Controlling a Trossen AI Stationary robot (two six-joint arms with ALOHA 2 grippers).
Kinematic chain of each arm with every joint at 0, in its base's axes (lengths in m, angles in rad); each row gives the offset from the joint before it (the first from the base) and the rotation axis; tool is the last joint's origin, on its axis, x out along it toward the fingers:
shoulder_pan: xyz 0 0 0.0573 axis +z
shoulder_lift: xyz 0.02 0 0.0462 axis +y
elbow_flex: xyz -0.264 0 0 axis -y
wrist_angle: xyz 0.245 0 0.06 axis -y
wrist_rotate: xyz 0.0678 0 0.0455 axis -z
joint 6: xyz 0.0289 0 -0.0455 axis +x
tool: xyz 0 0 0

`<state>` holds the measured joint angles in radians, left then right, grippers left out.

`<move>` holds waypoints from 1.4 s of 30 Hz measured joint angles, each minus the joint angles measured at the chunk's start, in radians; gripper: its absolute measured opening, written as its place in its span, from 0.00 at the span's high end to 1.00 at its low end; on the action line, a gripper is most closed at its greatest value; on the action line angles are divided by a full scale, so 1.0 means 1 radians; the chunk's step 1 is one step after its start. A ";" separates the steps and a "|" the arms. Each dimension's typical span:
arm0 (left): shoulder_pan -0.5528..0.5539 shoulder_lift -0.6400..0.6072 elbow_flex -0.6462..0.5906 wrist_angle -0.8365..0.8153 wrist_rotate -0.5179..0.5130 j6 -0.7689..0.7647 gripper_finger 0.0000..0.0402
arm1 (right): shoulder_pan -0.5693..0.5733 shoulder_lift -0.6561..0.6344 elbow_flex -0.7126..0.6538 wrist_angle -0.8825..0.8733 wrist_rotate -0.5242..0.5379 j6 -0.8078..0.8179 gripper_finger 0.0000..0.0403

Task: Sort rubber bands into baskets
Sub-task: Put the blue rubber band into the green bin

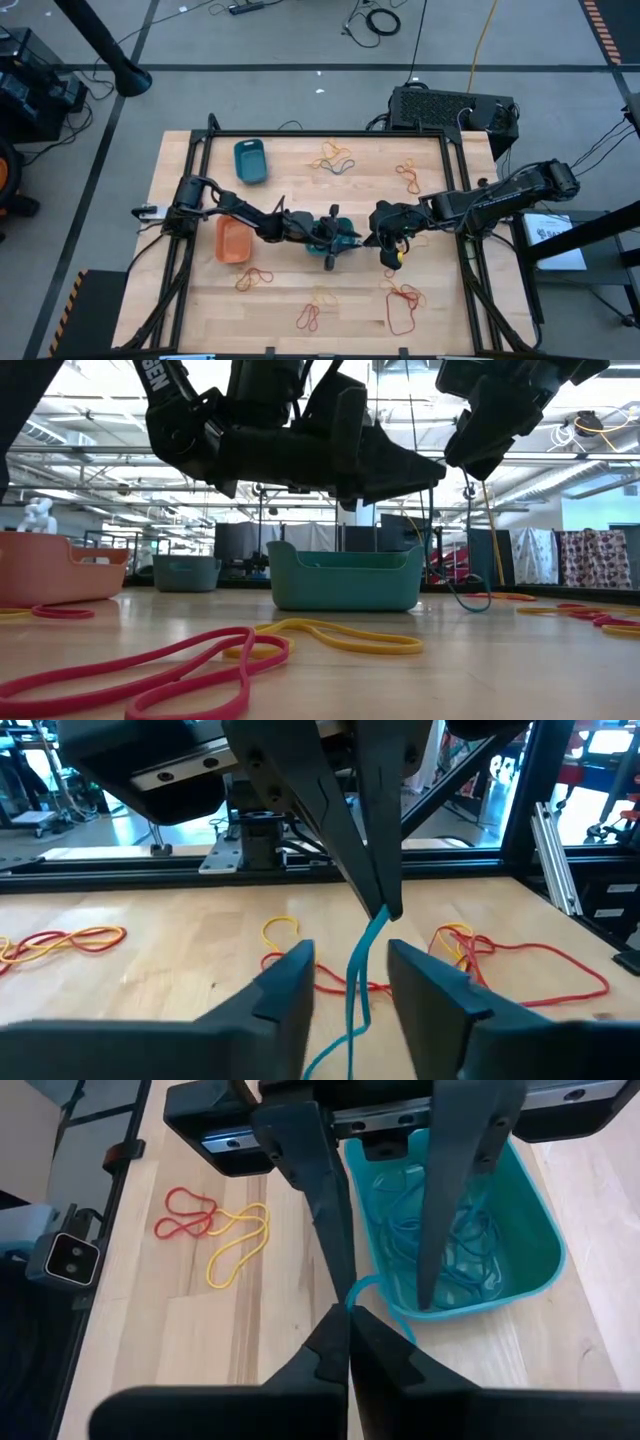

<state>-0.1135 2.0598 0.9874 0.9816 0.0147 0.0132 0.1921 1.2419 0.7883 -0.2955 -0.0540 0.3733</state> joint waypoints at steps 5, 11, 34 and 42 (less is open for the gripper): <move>0.001 0.000 0.000 -0.003 0.000 0.001 0.86 | 0.000 0.000 0.000 0.000 0.001 -0.002 1.00; 0.001 0.000 0.000 -0.003 0.003 0.001 0.98 | 0.000 0.000 0.000 -0.001 0.006 -0.053 0.95; 0.001 -0.481 0.000 -0.787 -0.095 -0.033 1.00 | 0.014 -0.095 0.070 -0.335 0.031 -0.046 0.67; -0.005 -0.415 -0.001 -0.894 -0.098 -0.086 1.00 | 0.013 -0.094 0.070 -0.267 0.341 -0.175 0.67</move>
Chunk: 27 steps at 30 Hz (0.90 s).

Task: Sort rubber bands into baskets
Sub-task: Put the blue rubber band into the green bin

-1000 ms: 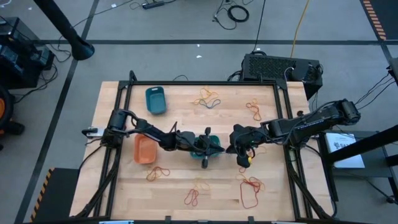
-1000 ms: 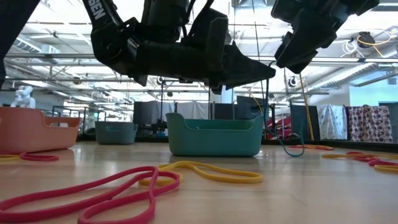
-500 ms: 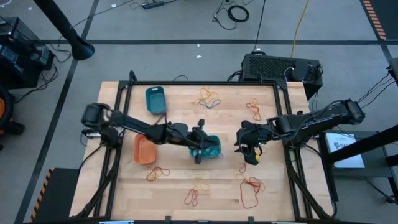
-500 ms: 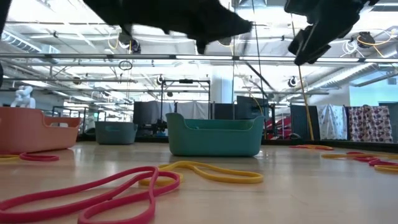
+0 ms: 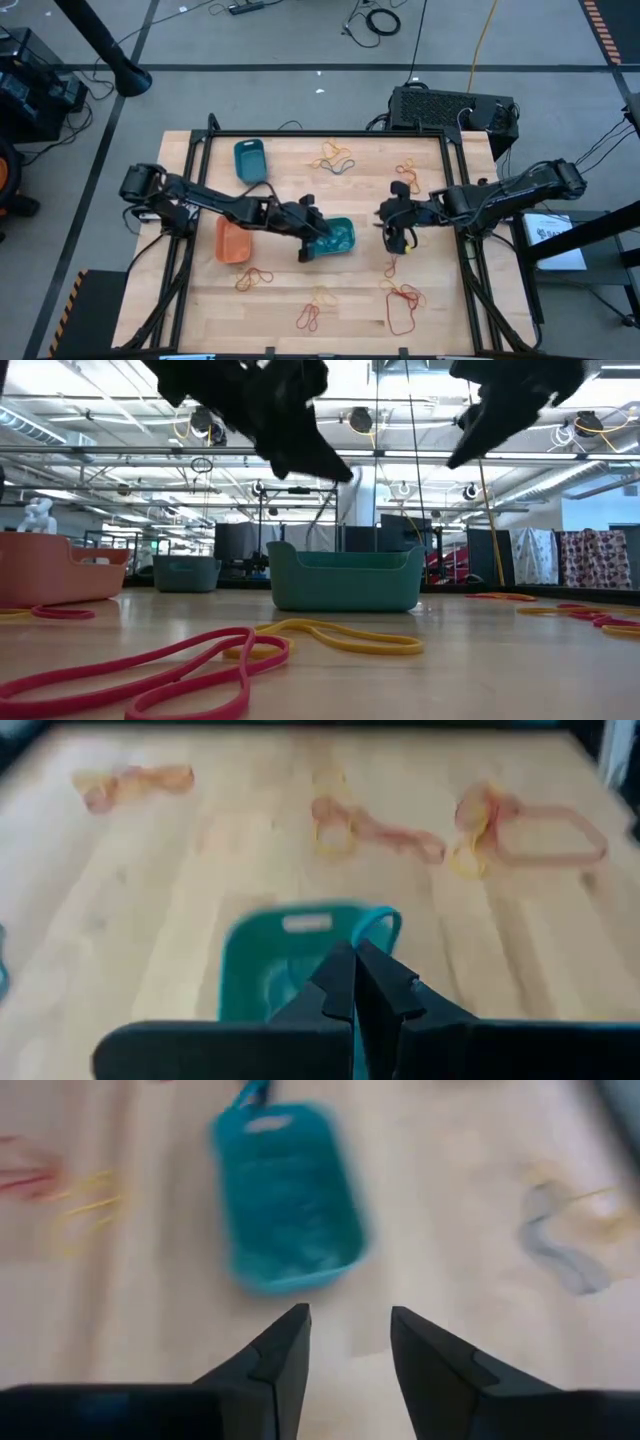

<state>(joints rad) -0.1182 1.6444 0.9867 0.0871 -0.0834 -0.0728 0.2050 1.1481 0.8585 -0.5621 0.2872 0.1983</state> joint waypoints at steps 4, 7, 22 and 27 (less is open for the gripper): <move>0.002 0.051 0.000 0.000 -0.001 0.000 1.00 | -0.001 0.000 0.000 0.005 0.081 -0.037 0.67; 0.003 0.086 0.000 -0.002 -0.005 0.000 1.00 | -0.002 0.000 0.000 0.005 0.077 -0.029 0.67; 0.018 0.114 0.000 0.003 -0.168 0.005 0.88 | 0.000 0.000 0.000 -0.021 0.074 0.081 0.67; 0.020 0.114 0.000 0.002 -0.081 0.007 0.79 | 0.000 0.000 0.000 -0.045 0.074 0.081 0.67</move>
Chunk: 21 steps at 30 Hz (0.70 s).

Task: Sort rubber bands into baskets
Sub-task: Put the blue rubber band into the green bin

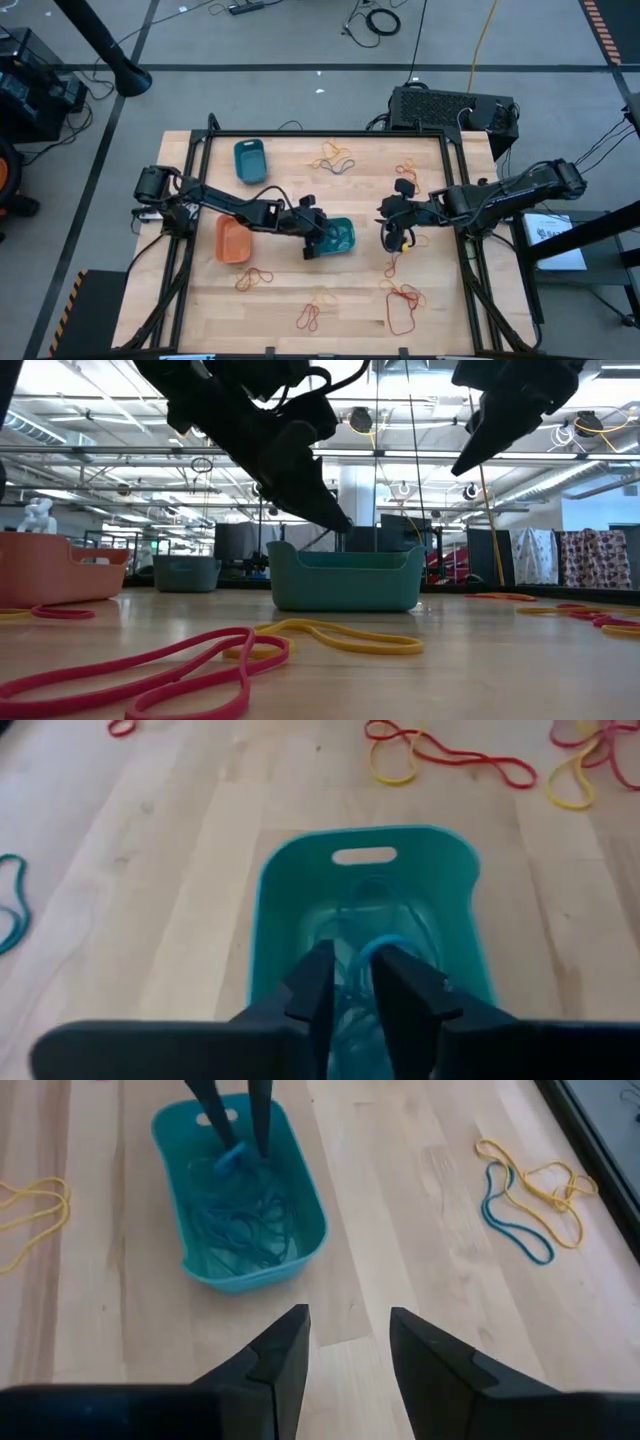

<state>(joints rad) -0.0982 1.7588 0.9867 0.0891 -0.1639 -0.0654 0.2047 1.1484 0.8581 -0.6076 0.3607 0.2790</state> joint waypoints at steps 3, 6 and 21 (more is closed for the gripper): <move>0.001 0.000 0.000 -0.001 0.013 -0.003 0.73 | 0.000 0.000 0.000 -0.019 0.000 0.013 0.67; 0.002 0.000 0.000 -0.001 0.013 -0.008 0.67 | 0.001 0.000 -0.001 -0.039 0.000 0.038 0.67; 0.117 0.003 0.286 -0.480 0.292 -0.066 0.62 | 0.142 0.000 -0.137 0.010 0.008 0.105 0.67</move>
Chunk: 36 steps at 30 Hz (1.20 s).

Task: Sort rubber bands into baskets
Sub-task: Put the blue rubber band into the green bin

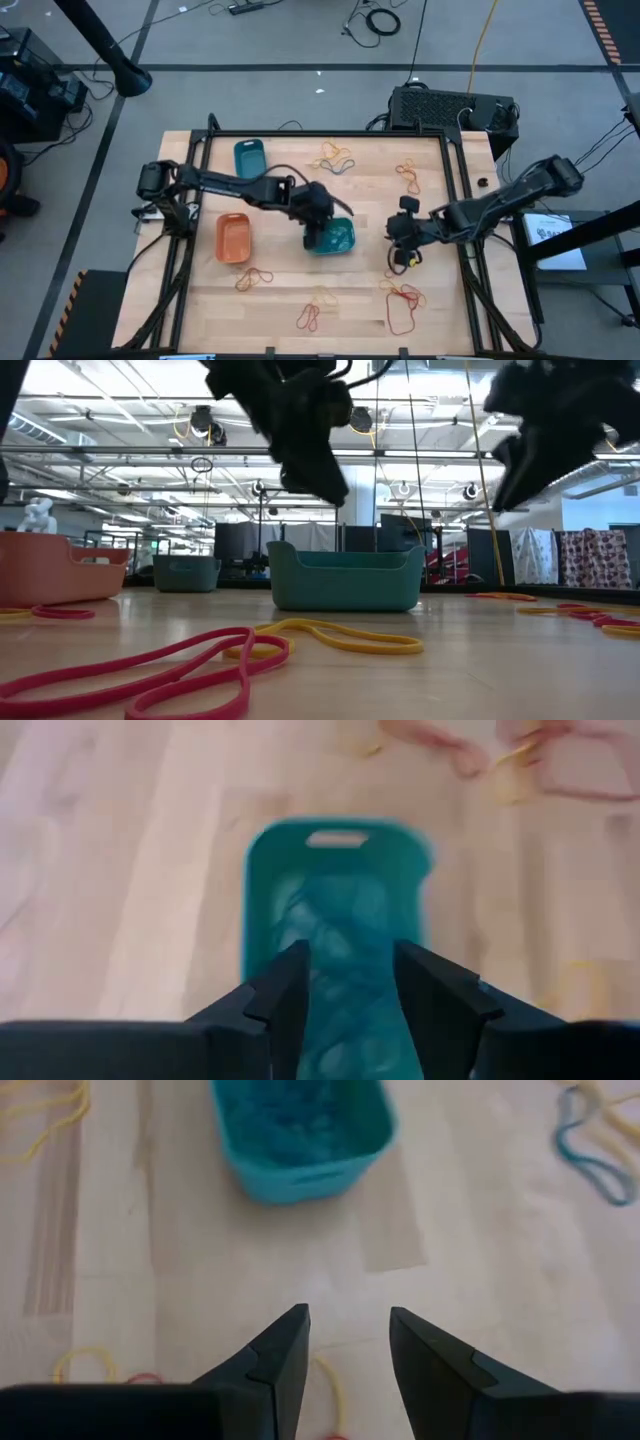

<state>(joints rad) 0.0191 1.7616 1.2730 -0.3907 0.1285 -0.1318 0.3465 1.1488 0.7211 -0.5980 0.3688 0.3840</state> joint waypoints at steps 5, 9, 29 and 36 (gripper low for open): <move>0.067 0.004 0.088 -0.014 -0.028 0.089 0.62 | 0.050 0.000 -0.156 0.256 0.002 0.031 0.67; 0.183 0.041 0.149 0.007 -0.019 0.112 0.62 | 0.081 0.000 -0.258 0.459 0.019 -0.006 0.67; 0.418 0.447 0.482 -0.188 0.073 0.247 0.64 | 0.085 -0.006 -0.291 0.464 0.156 -0.197 0.67; 0.384 0.511 0.611 -0.394 0.006 0.199 0.65 | 0.070 -0.006 -0.291 0.542 0.171 -0.276 0.67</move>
<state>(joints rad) 0.4028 2.2726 1.8836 -0.7849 0.1340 0.0669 0.4164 1.1427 0.4301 -0.0558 0.5398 0.1078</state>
